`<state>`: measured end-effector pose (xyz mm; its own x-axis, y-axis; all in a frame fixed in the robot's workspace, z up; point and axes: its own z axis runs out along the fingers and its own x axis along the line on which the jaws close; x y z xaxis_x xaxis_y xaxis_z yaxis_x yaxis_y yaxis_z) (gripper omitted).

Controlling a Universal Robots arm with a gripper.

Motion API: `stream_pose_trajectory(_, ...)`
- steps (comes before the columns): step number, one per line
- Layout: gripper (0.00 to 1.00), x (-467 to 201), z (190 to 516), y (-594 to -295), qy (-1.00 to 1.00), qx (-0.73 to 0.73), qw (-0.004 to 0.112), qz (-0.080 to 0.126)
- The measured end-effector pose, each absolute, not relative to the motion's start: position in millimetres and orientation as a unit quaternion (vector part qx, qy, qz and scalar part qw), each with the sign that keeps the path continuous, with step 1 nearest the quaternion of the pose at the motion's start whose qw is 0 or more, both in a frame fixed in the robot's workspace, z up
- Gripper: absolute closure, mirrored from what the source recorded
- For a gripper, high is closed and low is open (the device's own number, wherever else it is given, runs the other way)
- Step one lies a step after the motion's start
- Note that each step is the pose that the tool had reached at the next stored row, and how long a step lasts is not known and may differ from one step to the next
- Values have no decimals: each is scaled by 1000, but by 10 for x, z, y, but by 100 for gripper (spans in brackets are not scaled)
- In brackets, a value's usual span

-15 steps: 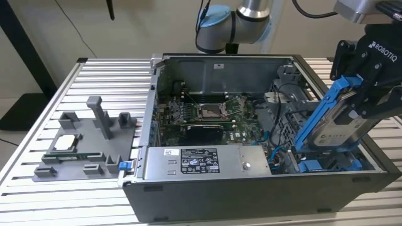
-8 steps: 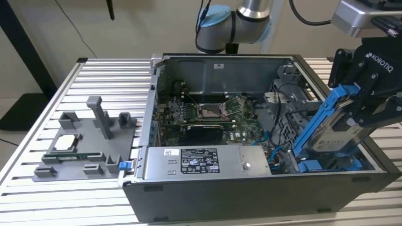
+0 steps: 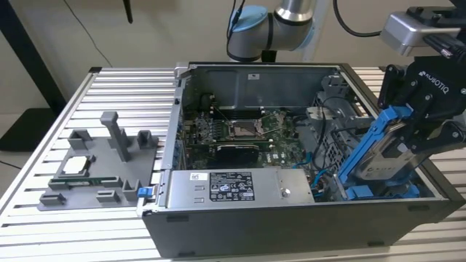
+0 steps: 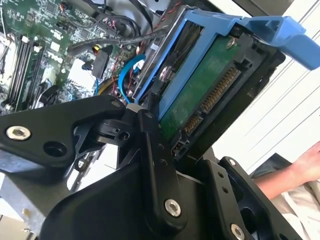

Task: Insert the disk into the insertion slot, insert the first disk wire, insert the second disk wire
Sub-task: 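Insert the disk into the insertion slot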

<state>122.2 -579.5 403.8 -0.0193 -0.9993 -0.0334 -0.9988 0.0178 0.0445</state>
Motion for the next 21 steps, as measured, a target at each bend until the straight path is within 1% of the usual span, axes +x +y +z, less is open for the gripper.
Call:
stream_pose_trajectory(12,100,1231,3821,-5795,-713,700,4,-28)
stream_pose_trajectory(15,100,1232,3808,-5795,-713,700,3,-28)
stream_pose_trajectory(16,0,1232,3813,-5795,-713,700,3,-28)
stream_pose_trajectory(21,0,1231,3969,-5795,-713,700,3,-28)
